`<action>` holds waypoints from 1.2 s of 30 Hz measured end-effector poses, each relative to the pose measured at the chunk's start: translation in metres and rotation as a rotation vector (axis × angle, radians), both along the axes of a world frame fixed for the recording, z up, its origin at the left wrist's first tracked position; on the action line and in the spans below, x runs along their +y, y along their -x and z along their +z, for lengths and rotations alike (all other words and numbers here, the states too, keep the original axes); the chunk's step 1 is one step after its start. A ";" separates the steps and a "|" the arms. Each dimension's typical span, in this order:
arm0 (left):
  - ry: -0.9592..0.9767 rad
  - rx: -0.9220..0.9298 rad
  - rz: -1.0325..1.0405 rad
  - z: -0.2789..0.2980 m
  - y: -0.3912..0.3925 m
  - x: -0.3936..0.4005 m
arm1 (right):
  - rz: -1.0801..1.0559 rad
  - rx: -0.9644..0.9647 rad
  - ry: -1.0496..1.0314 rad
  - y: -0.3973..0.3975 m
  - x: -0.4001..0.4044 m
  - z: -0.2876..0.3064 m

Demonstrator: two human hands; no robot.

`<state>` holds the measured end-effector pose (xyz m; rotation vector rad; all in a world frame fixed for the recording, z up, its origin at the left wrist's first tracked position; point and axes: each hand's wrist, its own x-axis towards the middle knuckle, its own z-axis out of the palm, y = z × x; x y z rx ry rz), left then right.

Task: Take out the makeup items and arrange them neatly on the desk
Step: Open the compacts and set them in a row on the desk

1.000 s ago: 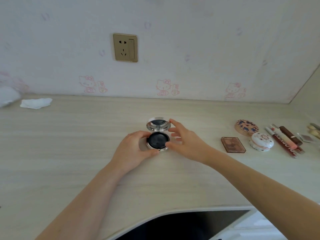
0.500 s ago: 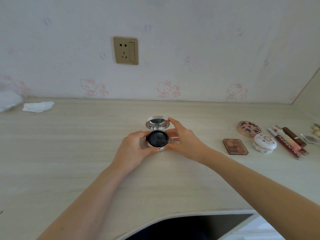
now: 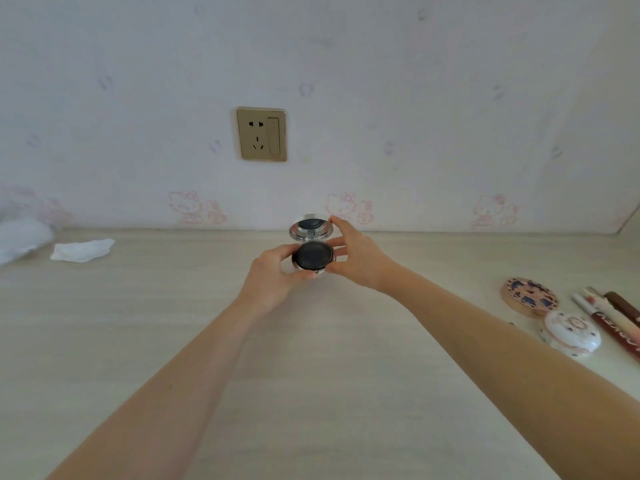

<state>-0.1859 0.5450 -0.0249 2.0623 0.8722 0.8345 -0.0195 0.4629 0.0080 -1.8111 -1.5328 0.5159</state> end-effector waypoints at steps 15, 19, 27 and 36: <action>-0.016 0.124 -0.048 -0.021 0.005 0.030 | 0.005 0.014 0.076 -0.007 0.030 -0.033; -0.046 0.123 -0.019 -0.022 0.014 0.021 | 0.032 0.020 0.090 0.000 0.024 -0.037; -0.166 0.171 -0.013 -0.026 0.019 0.016 | 0.031 0.010 0.031 0.009 0.028 -0.041; -0.238 0.245 0.044 -0.029 0.024 0.012 | 0.039 -0.038 -0.009 0.022 0.031 -0.048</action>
